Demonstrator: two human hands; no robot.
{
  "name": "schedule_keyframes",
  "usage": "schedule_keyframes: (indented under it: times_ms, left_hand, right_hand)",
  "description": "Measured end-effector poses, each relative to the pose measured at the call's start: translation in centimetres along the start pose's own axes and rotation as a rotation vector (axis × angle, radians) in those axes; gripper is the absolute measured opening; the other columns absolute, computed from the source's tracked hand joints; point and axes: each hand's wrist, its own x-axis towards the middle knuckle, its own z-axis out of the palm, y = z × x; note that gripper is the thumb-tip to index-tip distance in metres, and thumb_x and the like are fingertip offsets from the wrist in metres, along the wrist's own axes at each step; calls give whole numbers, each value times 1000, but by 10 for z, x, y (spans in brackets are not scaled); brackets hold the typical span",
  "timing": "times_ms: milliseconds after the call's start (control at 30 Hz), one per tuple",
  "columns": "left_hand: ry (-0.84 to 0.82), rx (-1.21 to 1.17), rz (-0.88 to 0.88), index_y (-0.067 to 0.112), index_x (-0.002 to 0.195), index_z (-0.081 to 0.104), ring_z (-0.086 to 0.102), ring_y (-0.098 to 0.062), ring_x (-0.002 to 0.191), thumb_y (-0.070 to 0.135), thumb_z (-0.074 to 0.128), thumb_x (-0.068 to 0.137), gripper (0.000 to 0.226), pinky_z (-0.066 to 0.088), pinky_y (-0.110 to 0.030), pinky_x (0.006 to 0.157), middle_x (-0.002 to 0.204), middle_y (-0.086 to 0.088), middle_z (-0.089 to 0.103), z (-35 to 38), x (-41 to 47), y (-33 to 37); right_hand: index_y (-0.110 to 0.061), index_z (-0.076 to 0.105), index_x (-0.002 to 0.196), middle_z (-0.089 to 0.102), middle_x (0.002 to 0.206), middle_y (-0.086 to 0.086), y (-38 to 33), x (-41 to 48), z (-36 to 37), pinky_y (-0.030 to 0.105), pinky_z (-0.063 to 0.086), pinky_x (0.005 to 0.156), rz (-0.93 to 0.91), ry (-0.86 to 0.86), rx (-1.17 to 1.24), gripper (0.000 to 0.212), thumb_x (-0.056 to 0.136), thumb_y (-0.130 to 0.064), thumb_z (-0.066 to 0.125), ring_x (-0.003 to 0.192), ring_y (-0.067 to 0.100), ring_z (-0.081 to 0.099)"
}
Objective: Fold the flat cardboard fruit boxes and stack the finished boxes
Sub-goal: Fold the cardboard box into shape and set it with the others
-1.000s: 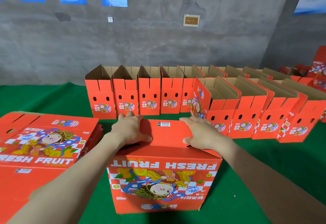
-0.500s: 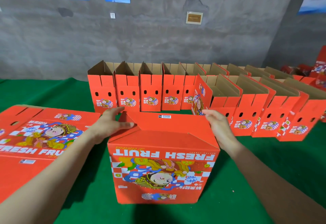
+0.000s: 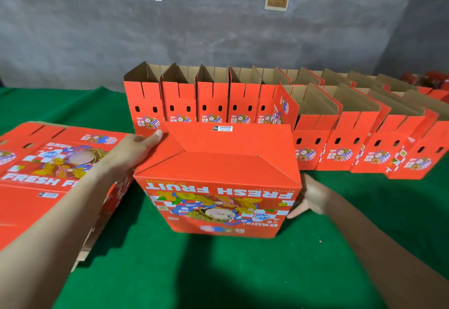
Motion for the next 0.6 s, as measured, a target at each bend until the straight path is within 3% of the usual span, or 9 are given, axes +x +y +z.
schedule_keyframes:
  times_ms: [67, 167, 233, 333, 400, 500, 600]
  left_hand:
    - [-3, -44, 83, 6, 82, 64, 46, -22, 59, 62, 55, 85, 57, 38, -32, 57, 69, -12, 55, -6, 0, 1]
    - [0, -126, 179, 19, 49, 50, 31, -16, 40, 51, 48, 94, 55, 22, -22, 41, 42, -6, 38, -9, 1, -4]
    - [-5, -283, 192, 20, 53, 59, 43, -19, 40, 31, 41, 101, 52, 32, -22, 40, 44, 4, 50, -5, 1, -11]
    - [7, -389, 156, 17, 88, 66, 63, -1, 64, 9, 36, 101, 33, 52, -16, 60, 72, 10, 70, 4, 0, -19]
    - [86, -332, 74, 18, 104, 61, 62, -8, 80, 4, 37, 100, 28, 52, -26, 80, 88, 3, 67, 13, 3, -26]
    - [162, -404, -46, 21, 97, 57, 54, -16, 76, 0, 32, 98, 33, 46, -36, 82, 83, -3, 56, 25, 7, -34]
    - [161, -513, -82, 22, 108, 55, 54, -22, 91, 4, 29, 99, 32, 43, -40, 95, 92, -7, 57, 32, 9, -32]
  right_hand:
    - [-23, 62, 105, 70, 102, 6, -4, 3, -7, 39, 58, 61, 8, -3, 86, 37, 96, -51, 39, 83, 24, 72]
    - [-19, 60, 112, 71, 105, 12, -7, 9, -10, 43, 57, 70, -74, -63, 302, 37, 96, -48, 42, 91, 27, 71]
    - [-27, 58, 117, 70, 107, 9, -8, 11, -9, 46, 56, 72, -162, -96, 486, 24, 94, -33, 53, 94, 26, 70]
    - [-29, 58, 116, 61, 123, 10, -9, 12, -7, 41, 58, 72, -299, -20, 491, 45, 74, -21, 74, 100, 21, 67]
    - [-25, 59, 108, 56, 124, 12, -11, 12, 2, 32, 57, 70, -383, 82, 381, 44, 72, -7, 76, 92, 13, 68]
    - [-23, 58, 101, 52, 118, 9, -15, 10, 16, 26, 55, 70, -514, 211, 231, 49, 66, 2, 81, 82, 18, 69]
    - [-33, 56, 95, 38, 123, 4, -17, 9, 24, 37, 52, 88, -520, 364, 44, 52, 60, -10, 88, 99, 31, 61]
